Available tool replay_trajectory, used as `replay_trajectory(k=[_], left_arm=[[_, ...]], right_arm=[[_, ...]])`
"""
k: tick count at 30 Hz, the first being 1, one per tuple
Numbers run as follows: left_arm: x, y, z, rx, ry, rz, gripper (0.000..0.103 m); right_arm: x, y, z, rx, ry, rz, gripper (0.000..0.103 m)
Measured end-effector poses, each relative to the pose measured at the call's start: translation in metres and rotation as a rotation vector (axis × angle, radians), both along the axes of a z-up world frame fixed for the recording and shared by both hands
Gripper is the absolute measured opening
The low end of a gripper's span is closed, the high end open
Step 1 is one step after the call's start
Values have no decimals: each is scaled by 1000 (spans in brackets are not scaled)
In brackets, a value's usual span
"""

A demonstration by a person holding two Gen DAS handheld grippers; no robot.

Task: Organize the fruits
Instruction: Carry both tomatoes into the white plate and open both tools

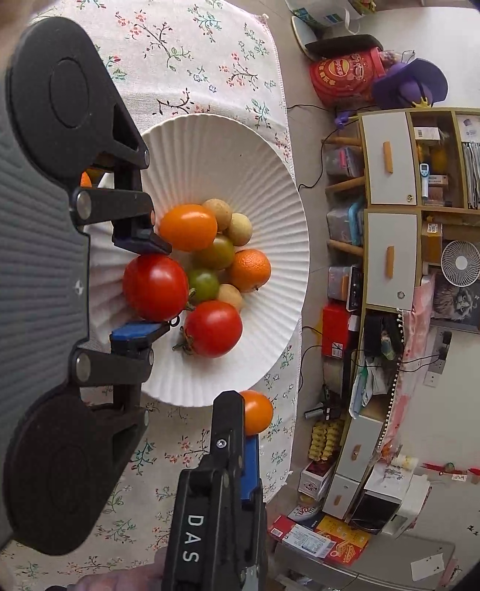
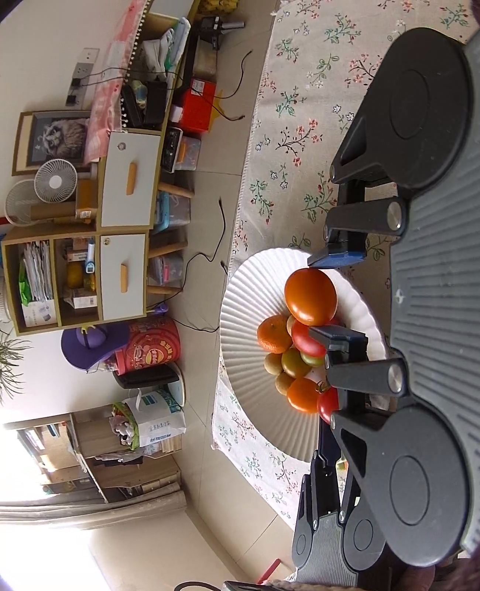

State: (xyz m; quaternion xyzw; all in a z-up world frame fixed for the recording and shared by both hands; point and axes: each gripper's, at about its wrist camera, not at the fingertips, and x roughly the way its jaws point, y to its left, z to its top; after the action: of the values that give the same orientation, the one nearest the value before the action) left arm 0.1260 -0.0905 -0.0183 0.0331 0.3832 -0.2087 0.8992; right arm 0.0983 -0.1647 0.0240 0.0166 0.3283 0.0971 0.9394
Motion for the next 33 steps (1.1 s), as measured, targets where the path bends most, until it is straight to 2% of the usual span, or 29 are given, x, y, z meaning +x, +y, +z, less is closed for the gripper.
replay_trajectory(k=[5, 12, 23, 28, 33], left_arm=[[5, -4, -3, 28, -24, -8, 30], [6, -5, -5, 24, -36, 5, 30], [7, -7, -5, 31, -49, 7, 31], [5, -10, -3, 55, -64, -4, 32], [2, -9, 2, 43, -63, -11, 40]], right_arm=[[10, -2, -8, -17, 14, 21, 30], [17, 1, -10, -1, -2, 72, 30], [20, -1, -9, 8, -15, 78, 30], [19, -2, -5, 13, -21, 73, 33], [13, -1, 5, 21, -29, 52, 41]])
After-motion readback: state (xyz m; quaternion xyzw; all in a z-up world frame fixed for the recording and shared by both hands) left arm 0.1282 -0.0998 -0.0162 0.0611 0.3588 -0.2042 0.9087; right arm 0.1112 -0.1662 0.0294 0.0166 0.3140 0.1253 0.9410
